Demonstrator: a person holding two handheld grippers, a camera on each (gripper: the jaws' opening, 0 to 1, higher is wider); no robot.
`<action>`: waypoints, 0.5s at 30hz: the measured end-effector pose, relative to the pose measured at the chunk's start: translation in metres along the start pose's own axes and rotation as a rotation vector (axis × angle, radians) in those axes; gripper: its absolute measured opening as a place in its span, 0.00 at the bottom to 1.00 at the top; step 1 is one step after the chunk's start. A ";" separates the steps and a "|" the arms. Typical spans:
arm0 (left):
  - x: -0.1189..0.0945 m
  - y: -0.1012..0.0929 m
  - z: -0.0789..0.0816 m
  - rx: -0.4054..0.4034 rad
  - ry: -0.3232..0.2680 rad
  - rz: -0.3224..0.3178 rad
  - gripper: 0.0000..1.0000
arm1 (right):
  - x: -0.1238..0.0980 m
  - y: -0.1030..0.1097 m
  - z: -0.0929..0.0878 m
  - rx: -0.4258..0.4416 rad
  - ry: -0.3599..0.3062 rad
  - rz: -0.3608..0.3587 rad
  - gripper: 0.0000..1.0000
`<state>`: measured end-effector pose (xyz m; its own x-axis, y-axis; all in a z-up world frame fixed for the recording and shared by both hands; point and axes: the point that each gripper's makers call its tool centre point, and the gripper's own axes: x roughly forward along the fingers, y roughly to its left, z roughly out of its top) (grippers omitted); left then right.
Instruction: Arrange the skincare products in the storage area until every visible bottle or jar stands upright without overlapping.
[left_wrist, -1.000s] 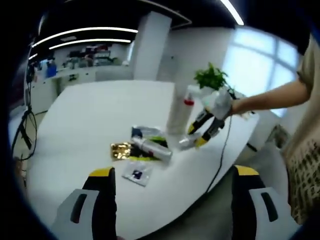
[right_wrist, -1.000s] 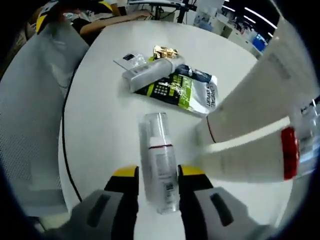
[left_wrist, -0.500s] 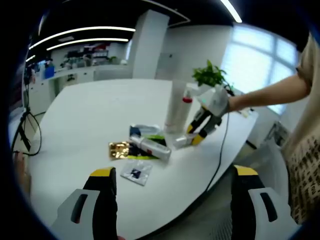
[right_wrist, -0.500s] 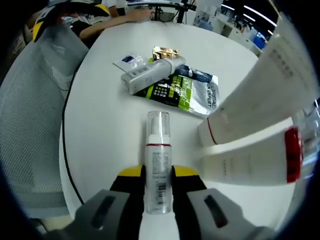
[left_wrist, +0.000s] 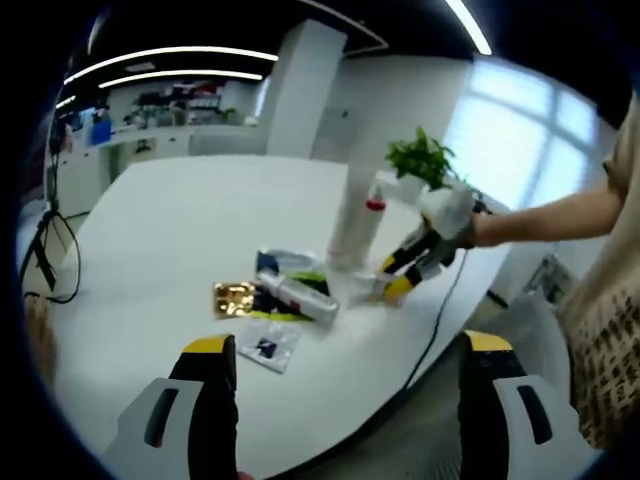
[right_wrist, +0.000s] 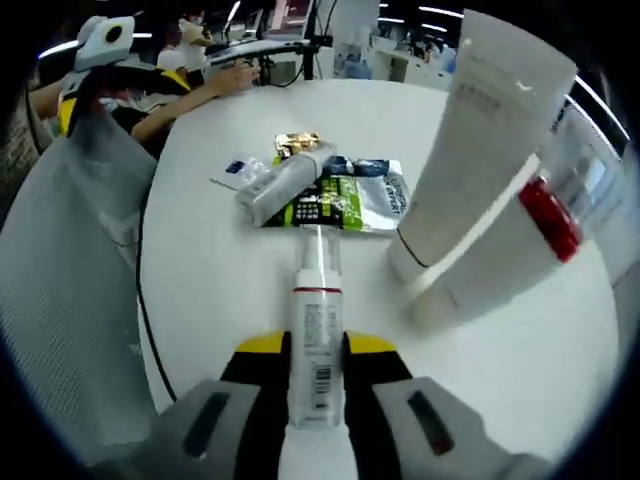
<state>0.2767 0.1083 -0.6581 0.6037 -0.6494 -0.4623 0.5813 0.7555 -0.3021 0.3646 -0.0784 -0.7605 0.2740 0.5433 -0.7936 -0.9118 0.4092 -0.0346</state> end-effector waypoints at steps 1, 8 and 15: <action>0.000 -0.001 0.000 -0.002 0.000 -0.002 0.89 | -0.001 0.002 0.001 0.019 -0.015 -0.004 0.19; 0.002 -0.012 0.001 0.005 0.005 -0.024 0.89 | -0.014 0.020 0.015 0.145 -0.156 -0.013 0.19; 0.002 -0.019 0.008 0.009 -0.006 -0.046 0.89 | -0.027 0.041 0.033 0.327 -0.343 0.008 0.19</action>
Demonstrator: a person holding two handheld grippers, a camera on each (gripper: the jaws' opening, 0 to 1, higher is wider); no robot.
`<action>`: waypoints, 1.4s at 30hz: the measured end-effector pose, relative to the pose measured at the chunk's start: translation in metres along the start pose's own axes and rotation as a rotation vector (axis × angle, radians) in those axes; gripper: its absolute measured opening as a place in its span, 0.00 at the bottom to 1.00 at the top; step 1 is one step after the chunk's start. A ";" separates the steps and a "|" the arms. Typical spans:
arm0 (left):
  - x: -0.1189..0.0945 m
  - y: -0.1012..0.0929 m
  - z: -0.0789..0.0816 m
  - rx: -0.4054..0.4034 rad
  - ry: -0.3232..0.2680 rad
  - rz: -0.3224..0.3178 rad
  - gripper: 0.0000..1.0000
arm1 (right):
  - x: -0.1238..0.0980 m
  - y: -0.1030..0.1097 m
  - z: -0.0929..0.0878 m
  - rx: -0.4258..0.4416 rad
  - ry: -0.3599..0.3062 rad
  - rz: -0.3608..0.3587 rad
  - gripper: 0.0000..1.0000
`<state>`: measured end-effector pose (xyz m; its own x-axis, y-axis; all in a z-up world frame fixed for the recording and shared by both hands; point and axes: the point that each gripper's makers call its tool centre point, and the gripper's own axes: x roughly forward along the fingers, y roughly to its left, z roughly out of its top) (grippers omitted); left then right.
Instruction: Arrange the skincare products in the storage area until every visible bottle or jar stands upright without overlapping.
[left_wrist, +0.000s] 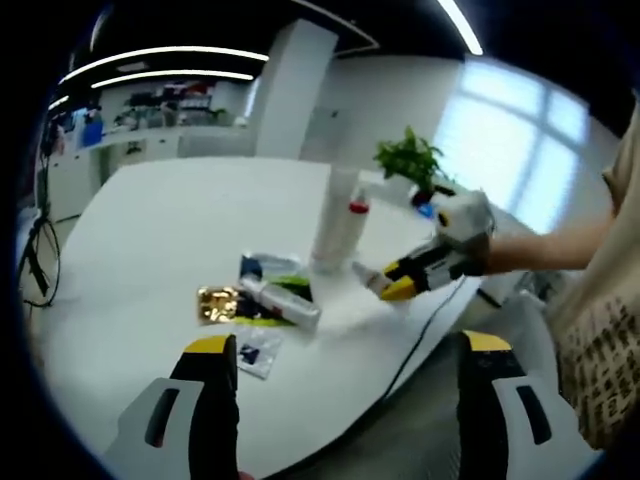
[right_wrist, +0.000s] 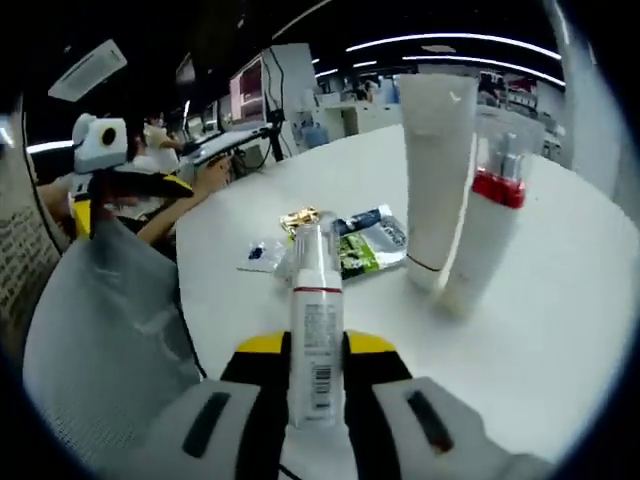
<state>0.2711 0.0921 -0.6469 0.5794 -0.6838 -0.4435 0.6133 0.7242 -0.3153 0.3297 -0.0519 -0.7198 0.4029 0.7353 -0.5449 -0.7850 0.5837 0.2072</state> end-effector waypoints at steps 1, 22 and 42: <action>0.000 -0.001 0.002 0.000 -0.004 -0.005 0.89 | -0.002 0.007 0.002 0.033 -0.032 0.008 0.19; 0.022 -0.047 0.042 -0.015 -0.059 -0.187 0.84 | -0.032 0.072 0.061 0.273 -0.358 0.146 0.19; 0.027 -0.094 0.063 -0.025 -0.016 -0.462 0.61 | -0.056 0.117 0.097 0.344 -0.559 0.318 0.20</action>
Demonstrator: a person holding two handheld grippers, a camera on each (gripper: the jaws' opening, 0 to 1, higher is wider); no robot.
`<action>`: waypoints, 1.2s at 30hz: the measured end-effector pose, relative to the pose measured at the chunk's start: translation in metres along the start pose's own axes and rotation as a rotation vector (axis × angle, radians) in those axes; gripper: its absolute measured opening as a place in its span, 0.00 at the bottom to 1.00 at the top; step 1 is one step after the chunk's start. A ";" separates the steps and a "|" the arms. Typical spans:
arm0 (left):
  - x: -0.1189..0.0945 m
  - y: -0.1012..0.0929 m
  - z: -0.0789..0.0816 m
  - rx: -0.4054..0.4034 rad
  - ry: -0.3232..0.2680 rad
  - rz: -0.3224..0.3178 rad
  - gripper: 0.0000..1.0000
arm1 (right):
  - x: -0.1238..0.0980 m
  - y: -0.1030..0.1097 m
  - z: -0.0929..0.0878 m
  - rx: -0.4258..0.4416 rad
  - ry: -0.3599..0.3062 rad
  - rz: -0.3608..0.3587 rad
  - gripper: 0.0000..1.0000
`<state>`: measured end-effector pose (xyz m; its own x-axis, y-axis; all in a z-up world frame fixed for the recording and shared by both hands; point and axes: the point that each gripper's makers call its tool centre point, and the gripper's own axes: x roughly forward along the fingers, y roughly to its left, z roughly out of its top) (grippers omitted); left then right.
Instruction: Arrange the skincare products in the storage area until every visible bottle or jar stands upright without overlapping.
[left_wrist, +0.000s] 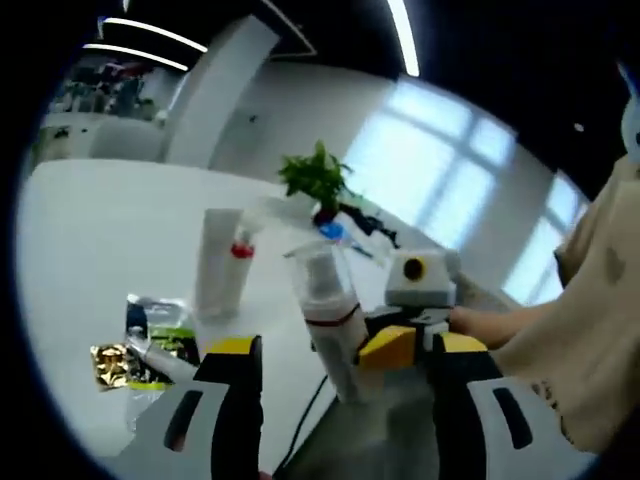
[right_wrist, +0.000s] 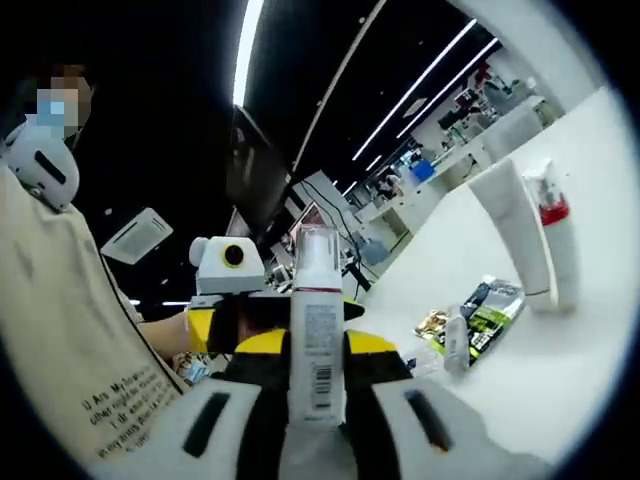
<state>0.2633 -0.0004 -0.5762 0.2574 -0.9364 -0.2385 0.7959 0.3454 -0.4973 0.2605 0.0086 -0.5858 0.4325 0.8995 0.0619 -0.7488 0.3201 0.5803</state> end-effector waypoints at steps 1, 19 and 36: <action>0.000 -0.001 0.003 0.000 -0.002 -0.013 0.59 | 0.000 0.001 0.001 -0.001 -0.005 0.003 0.20; 0.014 -0.011 0.015 -0.038 -0.024 -0.092 0.23 | -0.005 0.010 0.005 0.011 -0.034 0.026 0.20; 0.017 -0.017 0.023 -0.034 -0.022 -0.128 0.19 | -0.006 0.012 0.013 0.038 -0.041 0.055 0.20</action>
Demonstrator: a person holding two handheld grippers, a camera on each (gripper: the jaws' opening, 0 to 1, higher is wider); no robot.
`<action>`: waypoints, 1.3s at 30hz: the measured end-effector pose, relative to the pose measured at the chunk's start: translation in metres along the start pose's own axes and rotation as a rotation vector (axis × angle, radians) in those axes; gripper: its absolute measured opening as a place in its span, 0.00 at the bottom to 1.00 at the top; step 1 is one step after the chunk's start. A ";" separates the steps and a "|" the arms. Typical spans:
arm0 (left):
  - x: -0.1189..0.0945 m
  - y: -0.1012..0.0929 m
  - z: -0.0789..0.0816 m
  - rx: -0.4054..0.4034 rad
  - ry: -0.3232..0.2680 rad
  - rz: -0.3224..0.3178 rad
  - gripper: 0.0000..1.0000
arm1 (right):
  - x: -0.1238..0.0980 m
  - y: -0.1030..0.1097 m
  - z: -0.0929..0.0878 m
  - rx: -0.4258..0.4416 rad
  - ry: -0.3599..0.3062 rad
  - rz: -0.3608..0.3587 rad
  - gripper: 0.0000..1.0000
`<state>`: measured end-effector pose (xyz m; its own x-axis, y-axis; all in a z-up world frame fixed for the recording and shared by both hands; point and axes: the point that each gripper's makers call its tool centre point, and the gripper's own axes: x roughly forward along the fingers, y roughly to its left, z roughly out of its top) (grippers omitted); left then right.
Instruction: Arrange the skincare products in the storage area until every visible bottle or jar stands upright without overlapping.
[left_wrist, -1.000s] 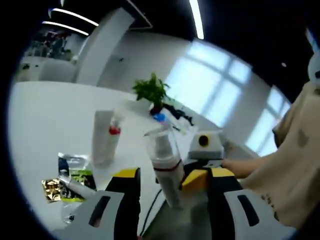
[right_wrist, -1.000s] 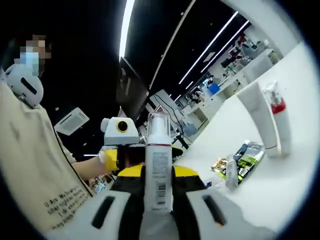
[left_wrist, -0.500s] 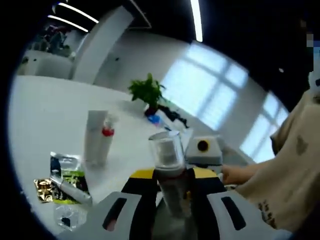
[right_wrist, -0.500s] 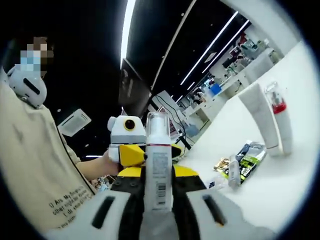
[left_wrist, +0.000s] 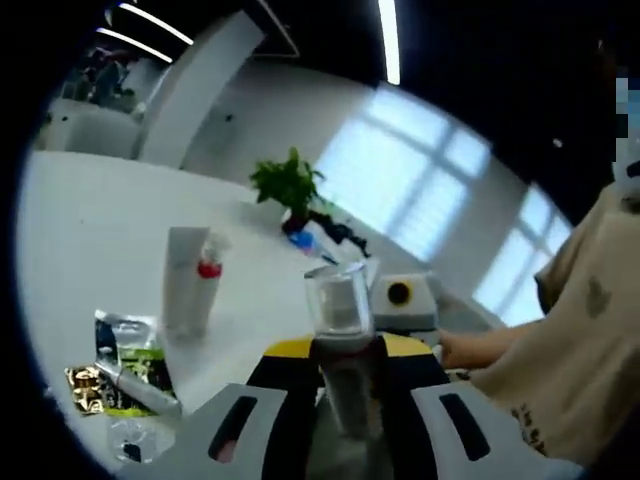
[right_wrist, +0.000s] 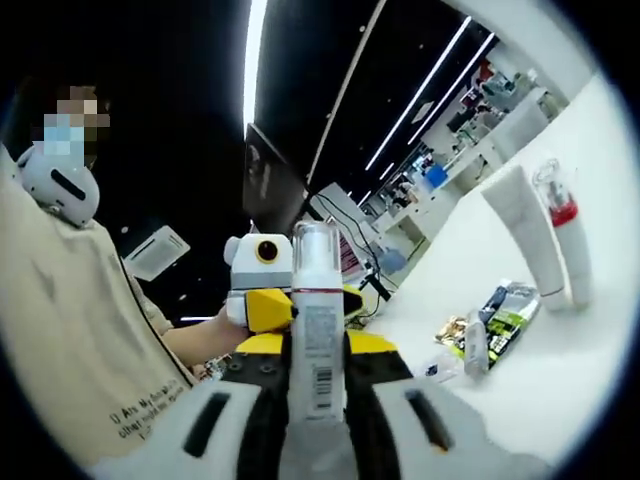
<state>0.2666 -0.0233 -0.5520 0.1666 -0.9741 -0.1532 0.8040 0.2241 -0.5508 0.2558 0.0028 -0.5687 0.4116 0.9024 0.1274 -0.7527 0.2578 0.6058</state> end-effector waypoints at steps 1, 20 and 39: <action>0.001 0.001 0.000 0.009 0.008 0.001 0.19 | 0.000 0.000 0.000 -0.004 0.003 -0.003 0.20; 0.014 0.009 0.008 0.080 0.020 -0.020 0.18 | -0.012 -0.020 0.005 -0.101 0.089 -0.073 0.26; 0.026 0.035 -0.013 0.301 0.156 0.117 0.18 | -0.011 -0.018 0.051 -0.273 0.069 -0.244 0.35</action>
<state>0.2913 -0.0407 -0.5861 0.1969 -0.9207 -0.3369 0.9205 0.2919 -0.2597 0.2911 -0.0298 -0.5414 0.5674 0.8216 -0.0540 -0.7497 0.5426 0.3789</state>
